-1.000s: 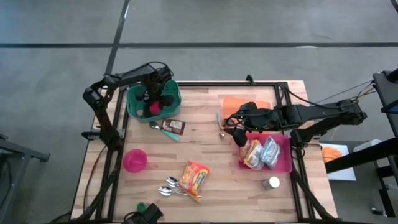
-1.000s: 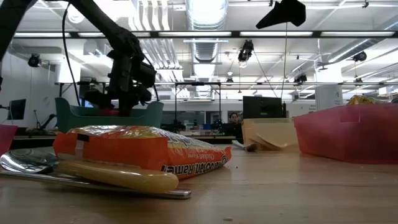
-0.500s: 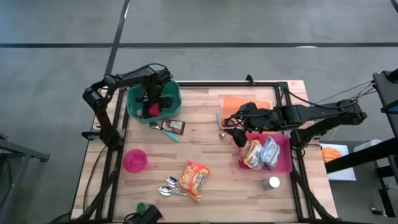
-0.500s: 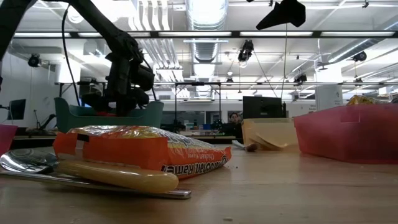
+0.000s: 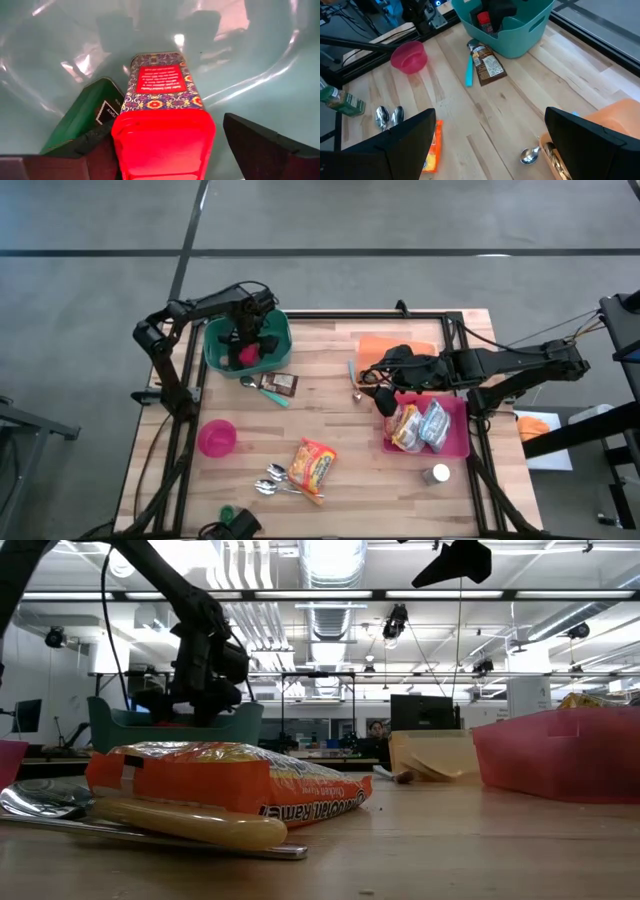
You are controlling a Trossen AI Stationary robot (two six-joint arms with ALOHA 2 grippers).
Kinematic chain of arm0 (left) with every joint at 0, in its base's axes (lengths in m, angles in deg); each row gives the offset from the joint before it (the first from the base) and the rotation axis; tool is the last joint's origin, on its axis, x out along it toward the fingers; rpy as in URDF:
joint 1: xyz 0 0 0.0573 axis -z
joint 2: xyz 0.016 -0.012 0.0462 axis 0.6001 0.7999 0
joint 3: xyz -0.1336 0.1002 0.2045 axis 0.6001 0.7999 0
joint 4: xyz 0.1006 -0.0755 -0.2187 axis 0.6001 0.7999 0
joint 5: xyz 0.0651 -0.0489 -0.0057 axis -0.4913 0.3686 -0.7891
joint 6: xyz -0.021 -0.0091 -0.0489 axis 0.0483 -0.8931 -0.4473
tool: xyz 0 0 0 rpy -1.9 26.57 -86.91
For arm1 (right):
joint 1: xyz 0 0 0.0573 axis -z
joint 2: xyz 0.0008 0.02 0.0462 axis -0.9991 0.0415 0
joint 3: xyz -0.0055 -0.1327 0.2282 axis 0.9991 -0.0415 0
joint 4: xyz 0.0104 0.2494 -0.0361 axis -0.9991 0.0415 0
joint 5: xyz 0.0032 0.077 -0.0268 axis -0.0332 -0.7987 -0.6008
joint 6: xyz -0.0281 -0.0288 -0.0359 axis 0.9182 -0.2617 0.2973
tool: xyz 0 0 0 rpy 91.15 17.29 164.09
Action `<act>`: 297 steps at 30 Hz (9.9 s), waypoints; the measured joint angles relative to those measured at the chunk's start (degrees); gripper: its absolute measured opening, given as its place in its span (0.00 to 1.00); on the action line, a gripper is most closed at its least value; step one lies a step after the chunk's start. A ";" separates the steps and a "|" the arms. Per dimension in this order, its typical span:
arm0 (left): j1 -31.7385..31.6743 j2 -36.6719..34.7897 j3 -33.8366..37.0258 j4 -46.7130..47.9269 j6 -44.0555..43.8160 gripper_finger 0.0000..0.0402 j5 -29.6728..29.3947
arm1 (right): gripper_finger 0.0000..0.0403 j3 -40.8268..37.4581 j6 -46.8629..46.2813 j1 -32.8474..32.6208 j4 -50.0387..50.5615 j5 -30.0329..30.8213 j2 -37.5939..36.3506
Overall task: Pick & Place Food Item
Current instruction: Put the red paprika seasoning can into the green bin, then put the orange noodle pack into the pink bin
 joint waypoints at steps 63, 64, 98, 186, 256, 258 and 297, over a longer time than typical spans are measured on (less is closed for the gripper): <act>57.42 -20.70 16.36 -33.89 -43.18 0.55 3.52 | 0.92 -12.38 -12.61 -7.63 -5.37 -9.99 4.24; 57.42 -20.70 16.35 -34.04 -42.94 0.55 3.53 | 0.92 -12.10 -12.85 -7.63 -5.39 -10.42 5.48; 62.66 -20.86 17.08 -32.65 -39.49 0.55 2.67 | 0.92 2.05 -4.26 -4.98 -18.78 -24.47 39.74; 62.66 -20.88 17.04 -32.50 -39.33 0.55 2.67 | 0.03 2.99 -3.36 -4.72 6.71 -15.66 12.55; 62.64 -20.88 17.08 -32.48 -36.05 0.55 1.63 | 0.03 7.67 -46.09 -19.33 55.39 -29.47 -6.70; 62.66 -20.88 17.08 -32.49 -35.37 0.55 1.56 | 0.03 8.53 -48.61 -20.86 55.34 -29.02 -7.39; 62.65 -20.88 17.08 -32.50 -34.94 0.55 0.68 | 0.03 -9.01 -58.59 -25.33 55.32 -38.22 -15.72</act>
